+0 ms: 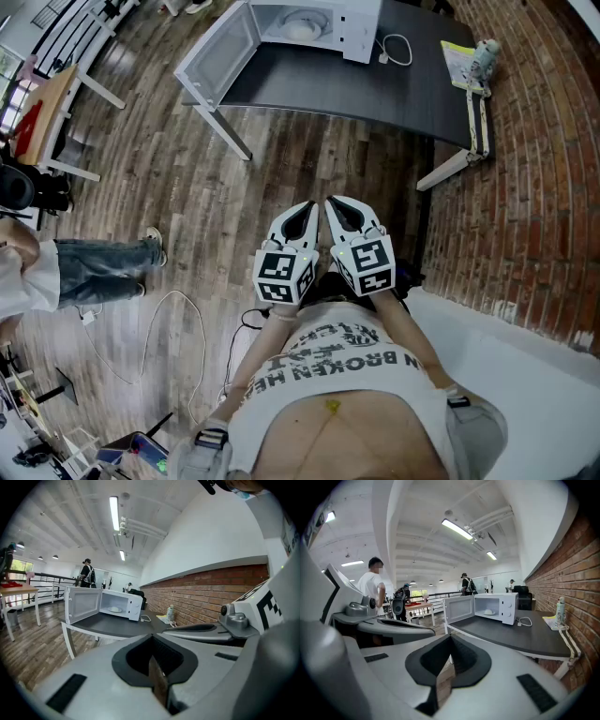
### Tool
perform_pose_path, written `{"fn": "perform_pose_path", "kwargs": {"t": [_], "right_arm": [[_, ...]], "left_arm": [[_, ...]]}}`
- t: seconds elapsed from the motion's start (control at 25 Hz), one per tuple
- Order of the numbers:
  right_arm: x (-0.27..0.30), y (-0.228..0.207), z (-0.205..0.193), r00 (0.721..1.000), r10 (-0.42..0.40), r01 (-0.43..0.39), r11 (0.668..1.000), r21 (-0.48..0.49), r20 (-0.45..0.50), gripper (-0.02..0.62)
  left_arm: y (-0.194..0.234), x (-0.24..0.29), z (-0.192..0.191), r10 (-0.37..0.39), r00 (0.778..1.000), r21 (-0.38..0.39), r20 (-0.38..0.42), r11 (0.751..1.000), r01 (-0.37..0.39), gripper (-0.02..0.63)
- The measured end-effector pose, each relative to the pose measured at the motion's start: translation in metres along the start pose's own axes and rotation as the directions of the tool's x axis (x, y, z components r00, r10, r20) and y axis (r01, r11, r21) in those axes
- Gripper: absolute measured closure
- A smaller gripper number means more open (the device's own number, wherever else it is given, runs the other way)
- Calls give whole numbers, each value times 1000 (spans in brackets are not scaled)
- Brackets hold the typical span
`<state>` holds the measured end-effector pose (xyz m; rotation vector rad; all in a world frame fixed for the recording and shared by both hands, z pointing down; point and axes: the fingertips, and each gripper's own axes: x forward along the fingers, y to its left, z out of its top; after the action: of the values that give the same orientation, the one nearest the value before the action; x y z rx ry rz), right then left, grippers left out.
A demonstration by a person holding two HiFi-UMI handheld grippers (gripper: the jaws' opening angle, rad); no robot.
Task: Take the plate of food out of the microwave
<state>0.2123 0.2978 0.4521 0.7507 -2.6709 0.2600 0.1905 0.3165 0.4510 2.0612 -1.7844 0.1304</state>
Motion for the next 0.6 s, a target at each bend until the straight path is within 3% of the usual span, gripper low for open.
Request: {"fn": "perform_pose_path", "kwargs": {"t": [0.6], "right_arm": [[4, -16, -5, 998, 58, -59, 998, 30, 15, 588]], "left_arm": [[-1, 9, -1, 46, 999, -19, 19, 999, -45, 600]]}}
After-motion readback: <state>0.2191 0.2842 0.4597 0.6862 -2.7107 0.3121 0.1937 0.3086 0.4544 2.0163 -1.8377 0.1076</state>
